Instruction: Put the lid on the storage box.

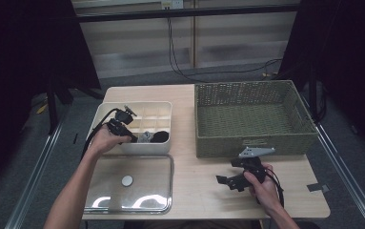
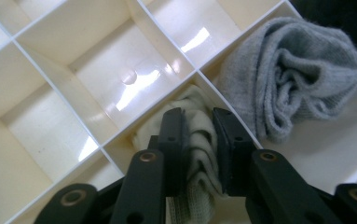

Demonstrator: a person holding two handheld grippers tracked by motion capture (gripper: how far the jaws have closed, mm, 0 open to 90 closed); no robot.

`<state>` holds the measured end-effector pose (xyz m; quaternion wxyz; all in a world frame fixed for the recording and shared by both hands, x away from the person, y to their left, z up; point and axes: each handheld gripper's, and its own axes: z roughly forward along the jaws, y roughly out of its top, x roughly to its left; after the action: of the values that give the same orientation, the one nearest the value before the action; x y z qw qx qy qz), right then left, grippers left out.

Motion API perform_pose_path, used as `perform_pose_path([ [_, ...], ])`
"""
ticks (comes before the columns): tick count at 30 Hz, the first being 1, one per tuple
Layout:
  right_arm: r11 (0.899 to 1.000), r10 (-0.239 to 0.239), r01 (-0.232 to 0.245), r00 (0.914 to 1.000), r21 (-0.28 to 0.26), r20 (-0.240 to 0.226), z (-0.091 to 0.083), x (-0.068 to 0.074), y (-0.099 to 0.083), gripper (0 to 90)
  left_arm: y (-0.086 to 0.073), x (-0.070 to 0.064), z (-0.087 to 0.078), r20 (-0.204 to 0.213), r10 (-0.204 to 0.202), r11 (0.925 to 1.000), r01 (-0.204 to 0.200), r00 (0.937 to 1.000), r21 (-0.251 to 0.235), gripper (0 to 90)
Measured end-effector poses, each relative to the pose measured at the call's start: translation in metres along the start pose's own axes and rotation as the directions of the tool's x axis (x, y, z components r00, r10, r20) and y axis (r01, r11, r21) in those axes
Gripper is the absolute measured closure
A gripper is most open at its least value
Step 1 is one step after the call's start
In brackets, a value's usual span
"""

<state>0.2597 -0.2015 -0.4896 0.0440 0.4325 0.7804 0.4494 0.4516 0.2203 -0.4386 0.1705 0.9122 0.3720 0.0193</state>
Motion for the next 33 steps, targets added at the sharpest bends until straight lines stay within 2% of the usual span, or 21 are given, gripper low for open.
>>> perform_pose_path([
  [1, 1.0, -0.001, 0.001, 1.0, 0.002, 0.007, 0.0, 0.0, 0.0, 4.8, -0.003, 0.001, 0.0, 0.009, -0.021, 0.9994, 0.021, 0.9997, -0.027, 71.6],
  [3, 1.0, 0.001, -0.001, 0.9999, 0.001, 0.01, 0.0, 0.0, 0.0, 4.7, -0.005, 0.002, -0.003, 0.008, -0.019, 0.9989, 0.019, 0.9998, -0.043, 65.7],
  [4, 1.0, 0.0, 0.0, 1.0, -0.002, 0.006, 0.0, 0.0, 0.0, 4.6, -0.006, 0.003, -0.004, 0.02, -0.026, 0.9983, 0.027, 0.9995, -0.052, 63.8],
  [6, 1.0, -0.002, 0.002, 1.0, -0.004, 0.006, 0.001, 0.0, 0.001, 4.6, -0.011, 0.006, -0.006, 0.045, -0.011, 0.9973, 0.014, 0.9989, -0.072, 63.3],
  [8, 1.0, 0.003, -0.003, 1.0, -0.006, 0.005, 0.001, -0.001, 0.002, 4.6, -0.015, 0.008, -0.007, 0.061, -0.034, 0.9938, 0.041, 0.9976, -0.103, 62.1],
  [9, 1.0, 0.004, -0.004, 1.0, -0.006, 0.005, 0.002, -0.001, 0.002, 4.6, -0.018, 0.009, -0.008, 0.083, -0.037, 0.9923, 0.047, 0.9958, -0.115, 60.6],
  [10, 1.0, 0.008, -0.008, 0.9999, -0.003, 0.01, 0.002, -0.001, 0.002, 4.7, -0.021, 0.009, -0.01, 0.092, -0.023, 0.9927, 0.034, 0.9955, -0.116, 58.4],
  [13, 1.0, 0.004, -0.004, 1.0, -0.006, 0.005, 0.004, -0.002, 0.003, 4.8, -0.025, 0.009, -0.015, 0.056, -0.046, 0.9867, 0.054, 0.9974, -0.153, 50.9],
  [14, 1.0, -0.001, 0.001, 1.0, -0.006, 0.006, 0.005, -0.002, 0.004, 5.1, -0.027, 0.009, -0.018, 0.057, -0.062, 0.9834, 0.071, 0.9965, -0.167, 46.2],
  [15, 1.0, 0.004, -0.004, 1.0, -0.005, 0.009, 0.006, -0.001, 0.004, 5.2, -0.028, 0.009, -0.02, 0.053, -0.067, 0.9802, 0.075, 0.9964, -0.183, 43.5],
  [17, 1.0, 0.004, -0.004, 0.9999, -0.004, 0.01, 0.006, -0.001, 0.004, 5.1, -0.032, 0.009, -0.024, 0.032, -0.071, 0.9783, 0.076, 0.997, -0.193, 40.6],
  [18, 1.0, 0.003, -0.003, 1.0, -0.006, 0.007, 0.006, 0.0, 0.004, 5.1, -0.034, 0.009, -0.026, 0.033, -0.079, 0.9756, 0.084, 0.9963, -0.203, 39.9],
  [19, 1.0, 0.003, -0.003, 1.0, -0.006, 0.007, 0.006, 0.0, 0.004, 5.1, -0.037, 0.009, -0.029, 0.042, -0.084, 0.9695, 0.091, 0.9956, -0.227, 39.2],
  [21, 1.0, 0.002, -0.002, 1.0, -0.011, 0.008, 0.005, 0.0, 0.004, 5.2, -0.042, 0.009, -0.033, 0.036, -0.078, 0.9642, 0.084, 0.9963, -0.251, 37.3],
  [22, 1.0, -0.002, 0.002, 1.0, -0.014, 0.007, 0.006, 0.0, 0.004, 5.2, -0.043, 0.008, -0.034, 0.032, -0.088, 0.9623, 0.093, 0.9956, -0.256, 37.3],
  [26, 1.0, -0.005, 0.006, 0.9998, -0.01, 0.019, 0.006, 0.0, 0.004, 6.6, -0.051, 0.002, -0.041, 0.009, -0.079, 0.9486, 0.078, 0.9968, -0.307, 32.9],
  [27, 1.0, -0.006, 0.006, 0.9998, -0.011, 0.016, 0.006, 0.0, 0.004, 6.6, -0.052, 0.002, -0.043, 0.013, -0.074, 0.9479, 0.074, 0.9972, -0.31, 32.1],
  [28, 1.0, -0.006, 0.006, 0.9999, -0.011, 0.014, 0.005, 0.001, 0.004, 6.7, -0.055, 0.001, -0.046, 0.016, -0.071, 0.9419, 0.072, 0.9973, -0.328, 32.2],
  [30, 1.0, -0.016, 0.016, 0.9998, -0.01, 0.015, 0.005, 0.002, 0.004, 7.8, -0.06, 0.002, -0.05, 0.022, -0.075, 0.938, 0.078, 0.9969, -0.338, 29.7],
  [31, 1.0, -0.015, 0.015, 0.9997, -0.009, 0.019, 0.005, 0.002, 0.005, 8.1, -0.063, 0.002, -0.052, 0.025, -0.081, 0.9323, 0.084, 0.9964, -0.352, 28.5],
  [33, 1.0, -0.007, 0.007, 0.9999, -0.013, 0.008, 0.005, 0.003, 0.007, 8.0, -0.069, 0.001, -0.057, 0.026, -0.072, 0.9263, 0.076, 0.9971, -0.369, 29.1],
])
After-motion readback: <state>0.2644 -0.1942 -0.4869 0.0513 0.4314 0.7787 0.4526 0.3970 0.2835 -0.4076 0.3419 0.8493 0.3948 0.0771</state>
